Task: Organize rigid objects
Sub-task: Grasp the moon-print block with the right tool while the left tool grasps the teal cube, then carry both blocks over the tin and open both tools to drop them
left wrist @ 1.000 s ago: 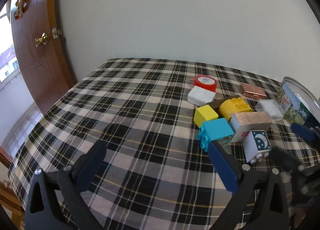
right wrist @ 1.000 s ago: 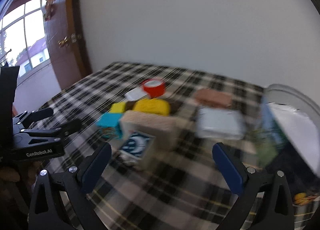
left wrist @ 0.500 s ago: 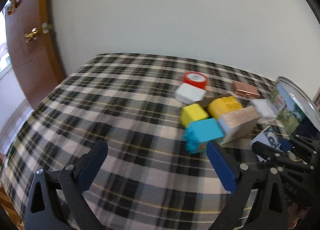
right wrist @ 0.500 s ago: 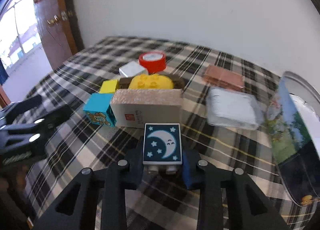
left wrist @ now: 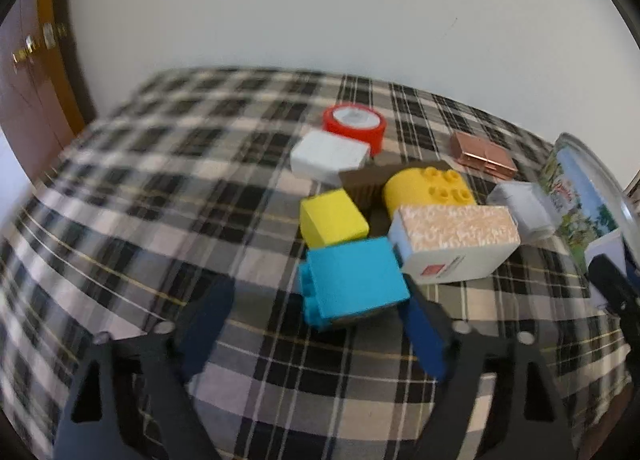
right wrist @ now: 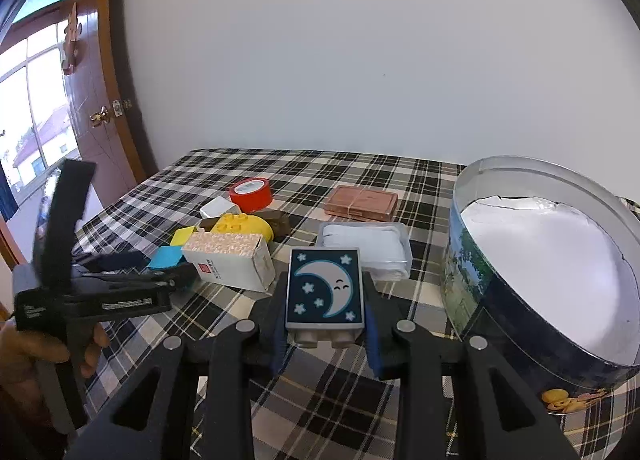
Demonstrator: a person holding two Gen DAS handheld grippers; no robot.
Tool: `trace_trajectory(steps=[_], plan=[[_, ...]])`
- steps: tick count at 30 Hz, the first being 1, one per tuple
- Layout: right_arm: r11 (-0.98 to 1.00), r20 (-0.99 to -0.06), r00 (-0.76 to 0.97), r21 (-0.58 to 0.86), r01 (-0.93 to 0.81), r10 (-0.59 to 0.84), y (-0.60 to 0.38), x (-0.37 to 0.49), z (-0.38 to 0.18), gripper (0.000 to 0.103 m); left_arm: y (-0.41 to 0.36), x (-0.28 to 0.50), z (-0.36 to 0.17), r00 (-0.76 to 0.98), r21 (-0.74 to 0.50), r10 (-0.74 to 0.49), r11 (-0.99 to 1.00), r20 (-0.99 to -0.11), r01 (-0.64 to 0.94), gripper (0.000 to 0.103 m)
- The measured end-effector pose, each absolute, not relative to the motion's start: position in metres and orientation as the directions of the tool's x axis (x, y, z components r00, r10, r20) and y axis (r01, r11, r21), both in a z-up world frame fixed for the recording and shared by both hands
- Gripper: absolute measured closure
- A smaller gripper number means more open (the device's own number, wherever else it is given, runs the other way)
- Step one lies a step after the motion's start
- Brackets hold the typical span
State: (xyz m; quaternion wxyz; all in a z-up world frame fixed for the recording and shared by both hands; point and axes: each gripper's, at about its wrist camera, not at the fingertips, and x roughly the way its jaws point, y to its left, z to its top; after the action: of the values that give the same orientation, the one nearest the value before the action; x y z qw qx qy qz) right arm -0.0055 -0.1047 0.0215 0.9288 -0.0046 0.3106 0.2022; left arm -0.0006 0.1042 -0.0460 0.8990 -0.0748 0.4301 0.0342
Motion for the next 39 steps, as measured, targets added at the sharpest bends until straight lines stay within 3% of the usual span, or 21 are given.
trace_trajectory(steps=[3, 9, 13, 23, 31, 39], plan=[[0.916, -0.577, 0.725, 0.115, -0.385, 0.377, -0.107, -0.01, 0.023, 0.069, 0.112, -0.001, -0.046, 0.636, -0.121, 0.005, 0.98, -0.772, -0.156, 0.033], [0.913, -0.571, 0.727, 0.104, -0.395, 0.38, -0.103, -0.009, 0.024, 0.069, 0.1, 0.003, -0.05, 0.608, -0.028, 0.057, 0.991, -0.792, -0.13, 0.027], [0.913, -0.564, 0.735, 0.097, -0.395, 0.378, -0.102, -0.012, 0.025, 0.069, 0.111, 0.0, -0.047, 0.623, -0.05, 0.067, 0.985, -0.779, -0.168, 0.062], [0.926, -0.482, 0.803, 0.045, -0.376, 0.349, -0.105, -0.024, 0.035, 0.069, 0.121, -0.014, -0.041, 0.673, -0.204, -0.062, 0.97, -0.737, -0.134, 0.062], [0.942, -0.389, 0.869, -0.009, -0.336, 0.306, -0.109, -0.034, 0.048, 0.069, 0.113, -0.031, -0.02, 0.76, -0.171, -0.001, 0.975, -0.65, -0.144, 0.062], [0.964, -0.31, 0.918, -0.015, -0.265, 0.247, -0.132, -0.036, 0.061, 0.069, 0.1, -0.036, 0.003, 0.815, -0.187, -0.031, 0.978, -0.579, -0.096, 0.062]])
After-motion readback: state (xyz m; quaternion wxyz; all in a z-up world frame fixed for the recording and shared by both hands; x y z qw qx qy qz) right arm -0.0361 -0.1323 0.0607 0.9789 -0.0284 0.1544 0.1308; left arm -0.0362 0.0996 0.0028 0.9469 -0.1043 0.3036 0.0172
